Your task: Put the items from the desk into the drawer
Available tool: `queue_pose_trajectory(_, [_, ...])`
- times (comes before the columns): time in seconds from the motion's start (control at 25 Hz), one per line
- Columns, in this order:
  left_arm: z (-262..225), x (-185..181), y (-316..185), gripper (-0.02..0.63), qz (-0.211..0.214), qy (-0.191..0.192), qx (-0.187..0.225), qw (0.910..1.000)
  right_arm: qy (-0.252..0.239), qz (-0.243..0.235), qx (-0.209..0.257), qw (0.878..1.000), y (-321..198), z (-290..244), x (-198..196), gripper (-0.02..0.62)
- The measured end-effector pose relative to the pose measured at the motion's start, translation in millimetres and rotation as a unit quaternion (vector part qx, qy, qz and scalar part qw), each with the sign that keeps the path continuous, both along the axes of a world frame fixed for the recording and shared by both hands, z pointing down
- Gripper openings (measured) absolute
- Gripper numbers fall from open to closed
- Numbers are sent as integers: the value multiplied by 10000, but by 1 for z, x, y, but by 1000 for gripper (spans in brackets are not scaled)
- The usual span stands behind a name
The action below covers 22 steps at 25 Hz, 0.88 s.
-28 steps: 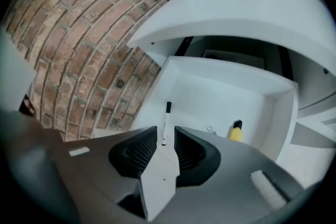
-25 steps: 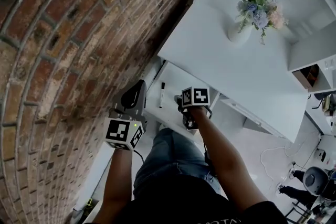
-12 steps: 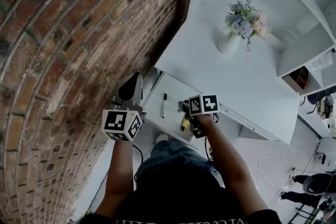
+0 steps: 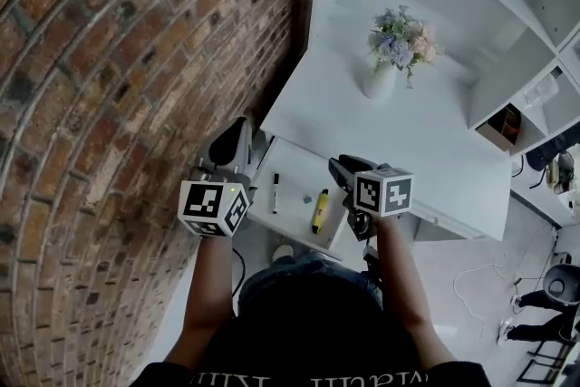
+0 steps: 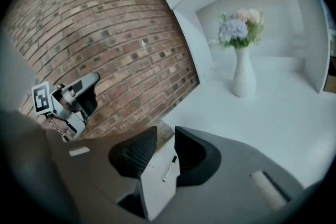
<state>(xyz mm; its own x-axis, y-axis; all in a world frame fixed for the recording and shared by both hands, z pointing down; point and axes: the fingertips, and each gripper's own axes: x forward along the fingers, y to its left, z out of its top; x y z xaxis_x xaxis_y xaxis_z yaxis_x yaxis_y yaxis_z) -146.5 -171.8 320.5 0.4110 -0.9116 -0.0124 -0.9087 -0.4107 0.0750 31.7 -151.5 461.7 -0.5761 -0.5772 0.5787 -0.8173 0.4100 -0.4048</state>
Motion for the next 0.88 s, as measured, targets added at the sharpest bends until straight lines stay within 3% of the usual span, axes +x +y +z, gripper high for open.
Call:
queue_pose_trajectory(0.16, [-16,12,-3,2,136,-69,182,9997,244,188,1014,9944,-11,-51,20,121])
queue_pose_trajectory(0.28, [-27,17,-6,2,180,-101,313,9993,477,363,1916,9796,-18,-91,35,123])
queue_pose_trajectory(0.4, [-38,20,-7,2,192,-140,442,9987,676,634,2719,9578,-21,-131,50,129])
queue_pose_trajectory(0.6, [-55,24,-8,2,222,-289,690,9969,699,1040,3963,9095,-11,-195,73,129])
queue_pose_trajectory(0.72, [-69,29,-4,2,307,-512,929,9939,559,1340,4371,8876,0,-222,90,127])
queue_pose_trajectory(0.88, [-87,36,0,2,412,-673,1202,9896,963,1579,4713,8624,11,-241,109,67])
